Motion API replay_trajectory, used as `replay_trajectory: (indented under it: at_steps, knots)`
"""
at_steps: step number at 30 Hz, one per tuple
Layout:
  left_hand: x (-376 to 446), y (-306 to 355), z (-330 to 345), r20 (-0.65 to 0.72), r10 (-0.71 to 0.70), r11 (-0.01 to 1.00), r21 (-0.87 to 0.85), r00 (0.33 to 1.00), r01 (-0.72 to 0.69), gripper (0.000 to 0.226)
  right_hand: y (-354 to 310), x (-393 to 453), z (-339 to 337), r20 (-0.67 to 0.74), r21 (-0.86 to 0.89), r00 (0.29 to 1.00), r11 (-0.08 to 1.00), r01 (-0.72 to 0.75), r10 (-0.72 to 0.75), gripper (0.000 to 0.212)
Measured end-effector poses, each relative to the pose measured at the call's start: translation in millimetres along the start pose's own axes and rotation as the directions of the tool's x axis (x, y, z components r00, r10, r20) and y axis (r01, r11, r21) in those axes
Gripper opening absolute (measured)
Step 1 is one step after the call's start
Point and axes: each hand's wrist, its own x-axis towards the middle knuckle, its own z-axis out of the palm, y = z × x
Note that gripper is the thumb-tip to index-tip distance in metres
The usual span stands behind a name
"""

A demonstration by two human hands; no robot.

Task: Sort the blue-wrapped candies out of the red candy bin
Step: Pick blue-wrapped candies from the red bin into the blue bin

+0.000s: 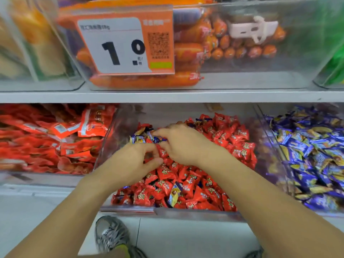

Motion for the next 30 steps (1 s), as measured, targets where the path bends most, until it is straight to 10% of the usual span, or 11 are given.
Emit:
replay_trajectory:
  at_steps: [4, 10, 18, 30]
  knots:
    - [0.2, -4.7, -6.5, 0.007, -0.103, 0.994, -0.047, 0.995, 0.103, 0.036, 3.5, 14.0, 18.3, 0.083, -0.085, 0.995, 0.995, -0.055, 0.062, 0.028]
    - [10.7, 1.0, 0.3, -0.131, -0.299, 0.950, -0.130, 0.945, 0.283, 0.040, 22.5, 9.6, 7.5, -0.007, 0.260, 0.989, 0.955, -0.143, 0.150, 0.018]
    - [33.1, -6.1, 6.4, -0.082, -0.455, 0.882, -0.178, 0.887, 0.436, 0.064, 15.0, 8.0, -2.7, -0.076, 0.391, 0.992, 0.918, -0.061, 0.098, 0.045]
    - [98.7, -27.4, 18.8, 0.108, -0.266, 0.959, 0.132, 0.958, 0.252, 0.074, 30.6, -0.7, 1.2, -0.034, 0.310, 0.983, 0.937, -0.164, 0.183, 0.049]
